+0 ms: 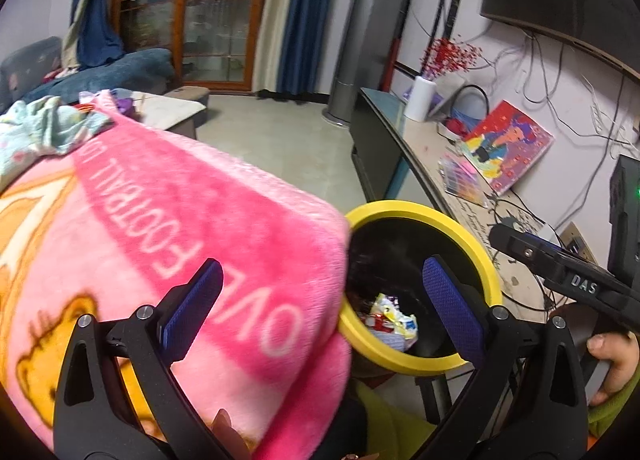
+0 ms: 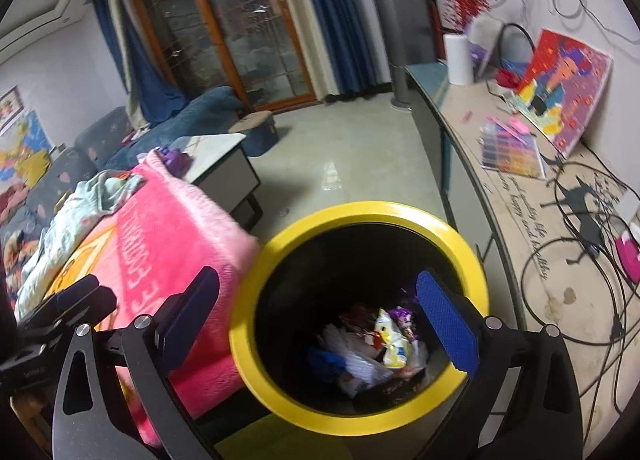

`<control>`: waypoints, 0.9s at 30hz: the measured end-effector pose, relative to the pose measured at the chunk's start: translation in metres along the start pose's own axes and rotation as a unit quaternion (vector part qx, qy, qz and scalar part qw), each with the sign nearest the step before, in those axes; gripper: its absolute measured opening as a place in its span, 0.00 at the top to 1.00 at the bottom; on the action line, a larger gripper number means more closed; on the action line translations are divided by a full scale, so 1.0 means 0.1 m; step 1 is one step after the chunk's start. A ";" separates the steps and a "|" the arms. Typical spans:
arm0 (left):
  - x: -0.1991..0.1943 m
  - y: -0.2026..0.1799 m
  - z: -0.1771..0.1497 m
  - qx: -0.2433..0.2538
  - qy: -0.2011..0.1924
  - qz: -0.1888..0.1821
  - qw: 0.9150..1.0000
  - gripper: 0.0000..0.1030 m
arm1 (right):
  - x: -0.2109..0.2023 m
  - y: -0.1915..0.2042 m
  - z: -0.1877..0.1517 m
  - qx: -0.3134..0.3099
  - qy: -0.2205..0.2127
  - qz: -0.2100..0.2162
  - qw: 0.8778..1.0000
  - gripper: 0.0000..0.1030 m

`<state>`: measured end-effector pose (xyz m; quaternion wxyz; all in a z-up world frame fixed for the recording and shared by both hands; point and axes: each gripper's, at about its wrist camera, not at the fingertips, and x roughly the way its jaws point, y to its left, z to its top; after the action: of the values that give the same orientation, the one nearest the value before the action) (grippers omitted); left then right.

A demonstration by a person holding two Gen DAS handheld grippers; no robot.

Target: Collect trash

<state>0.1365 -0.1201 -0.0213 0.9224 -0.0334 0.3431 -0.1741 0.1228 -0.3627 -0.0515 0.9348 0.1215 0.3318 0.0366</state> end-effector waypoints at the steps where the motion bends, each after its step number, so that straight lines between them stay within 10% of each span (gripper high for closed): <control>1: -0.02 0.04 0.00 -0.002 -0.002 0.003 1.000 0.11 | -0.02 0.06 -0.01 -0.003 -0.005 0.003 1.000 0.06; 27: -1.05 0.65 -0.44 -0.016 -0.095 0.105 0.990 0.11 | -0.60 1.12 -0.50 -0.090 -0.170 -0.006 0.981 0.06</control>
<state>0.0537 -0.0201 -0.0016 0.9634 -0.0285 0.2578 -0.0669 0.0457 -0.2531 -0.0242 0.9850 0.0391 0.1637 0.0392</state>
